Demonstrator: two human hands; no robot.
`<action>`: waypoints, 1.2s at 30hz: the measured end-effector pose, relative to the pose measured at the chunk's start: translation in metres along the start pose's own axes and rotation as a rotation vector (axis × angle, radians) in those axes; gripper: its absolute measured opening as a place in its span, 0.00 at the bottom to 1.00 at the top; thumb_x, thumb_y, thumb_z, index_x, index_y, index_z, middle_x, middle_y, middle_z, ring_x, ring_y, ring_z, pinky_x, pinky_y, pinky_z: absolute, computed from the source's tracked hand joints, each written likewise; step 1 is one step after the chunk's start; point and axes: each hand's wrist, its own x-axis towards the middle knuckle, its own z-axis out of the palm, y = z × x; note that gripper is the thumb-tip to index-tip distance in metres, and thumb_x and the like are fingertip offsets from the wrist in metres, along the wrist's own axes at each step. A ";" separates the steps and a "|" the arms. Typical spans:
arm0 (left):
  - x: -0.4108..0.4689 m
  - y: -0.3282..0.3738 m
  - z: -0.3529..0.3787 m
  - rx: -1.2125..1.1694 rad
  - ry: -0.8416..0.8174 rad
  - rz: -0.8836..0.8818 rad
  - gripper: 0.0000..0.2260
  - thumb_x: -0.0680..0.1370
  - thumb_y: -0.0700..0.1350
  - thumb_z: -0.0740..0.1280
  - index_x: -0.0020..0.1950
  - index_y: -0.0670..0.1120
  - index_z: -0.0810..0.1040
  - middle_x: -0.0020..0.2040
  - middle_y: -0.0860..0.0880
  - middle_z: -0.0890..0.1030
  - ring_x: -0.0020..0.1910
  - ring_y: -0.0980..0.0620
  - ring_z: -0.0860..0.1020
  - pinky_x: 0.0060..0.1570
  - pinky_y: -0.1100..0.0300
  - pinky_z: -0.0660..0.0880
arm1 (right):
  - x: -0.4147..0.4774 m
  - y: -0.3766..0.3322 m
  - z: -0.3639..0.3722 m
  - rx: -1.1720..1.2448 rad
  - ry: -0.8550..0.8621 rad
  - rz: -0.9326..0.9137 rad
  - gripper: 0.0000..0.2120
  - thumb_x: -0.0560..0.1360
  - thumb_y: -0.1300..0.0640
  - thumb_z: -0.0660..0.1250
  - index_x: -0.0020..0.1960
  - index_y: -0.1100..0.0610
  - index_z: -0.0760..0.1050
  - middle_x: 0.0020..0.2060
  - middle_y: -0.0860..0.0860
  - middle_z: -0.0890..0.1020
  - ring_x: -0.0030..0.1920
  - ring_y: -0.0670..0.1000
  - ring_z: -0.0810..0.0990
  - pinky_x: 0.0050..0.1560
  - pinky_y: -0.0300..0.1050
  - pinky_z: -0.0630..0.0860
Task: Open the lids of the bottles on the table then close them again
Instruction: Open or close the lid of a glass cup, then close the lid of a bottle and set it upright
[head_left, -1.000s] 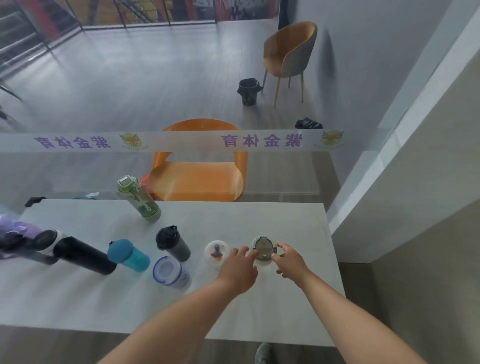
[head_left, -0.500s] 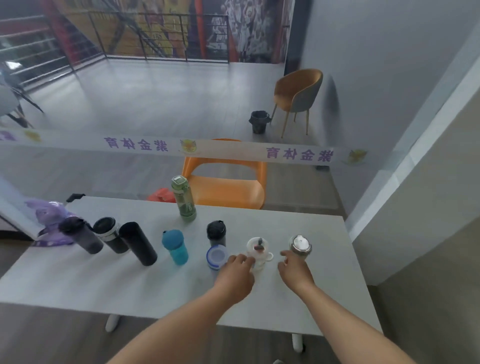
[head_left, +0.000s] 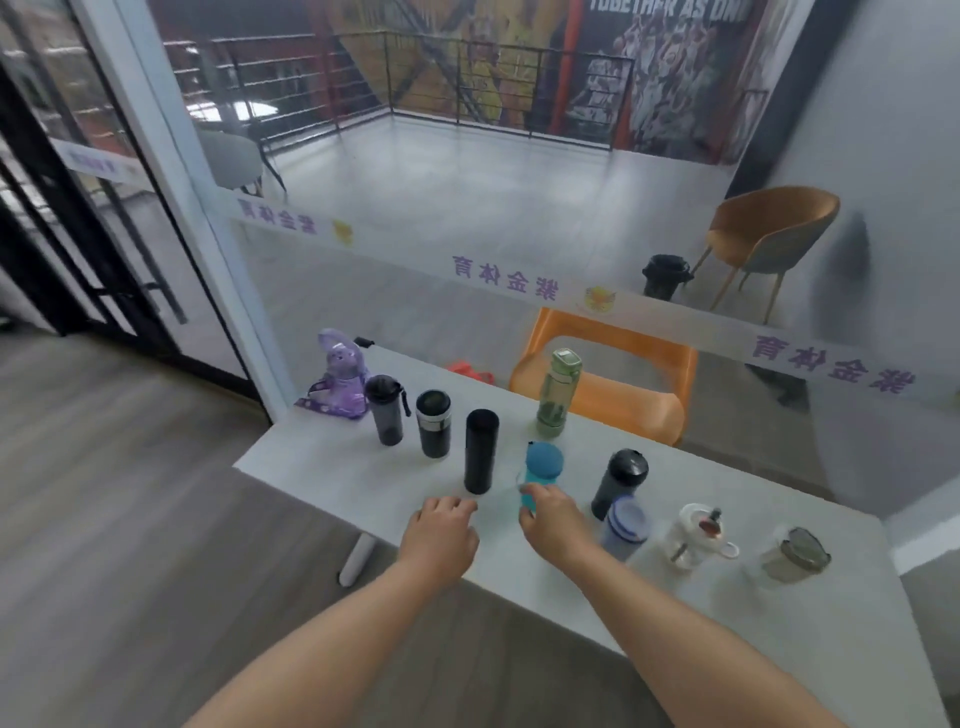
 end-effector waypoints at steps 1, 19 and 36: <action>-0.001 -0.017 -0.006 -0.010 0.011 -0.029 0.19 0.79 0.50 0.58 0.70 0.52 0.68 0.68 0.50 0.72 0.66 0.46 0.67 0.63 0.51 0.67 | 0.007 -0.018 0.007 -0.006 -0.012 -0.027 0.19 0.80 0.52 0.61 0.71 0.50 0.71 0.67 0.52 0.75 0.65 0.55 0.75 0.65 0.50 0.73; 0.118 -0.294 -0.121 -0.030 0.128 -0.310 0.17 0.78 0.50 0.58 0.67 0.52 0.72 0.64 0.51 0.75 0.63 0.47 0.70 0.62 0.53 0.68 | 0.258 -0.285 0.075 -0.004 -0.105 -0.348 0.17 0.79 0.54 0.62 0.67 0.51 0.75 0.62 0.53 0.79 0.60 0.57 0.78 0.59 0.50 0.76; 0.312 -0.471 -0.149 -0.138 -0.169 -0.022 0.29 0.75 0.54 0.67 0.73 0.50 0.61 0.68 0.47 0.69 0.66 0.45 0.65 0.64 0.52 0.67 | 0.381 -0.344 0.138 -0.153 -0.085 0.137 0.39 0.75 0.41 0.69 0.78 0.50 0.54 0.71 0.53 0.72 0.67 0.59 0.72 0.64 0.55 0.72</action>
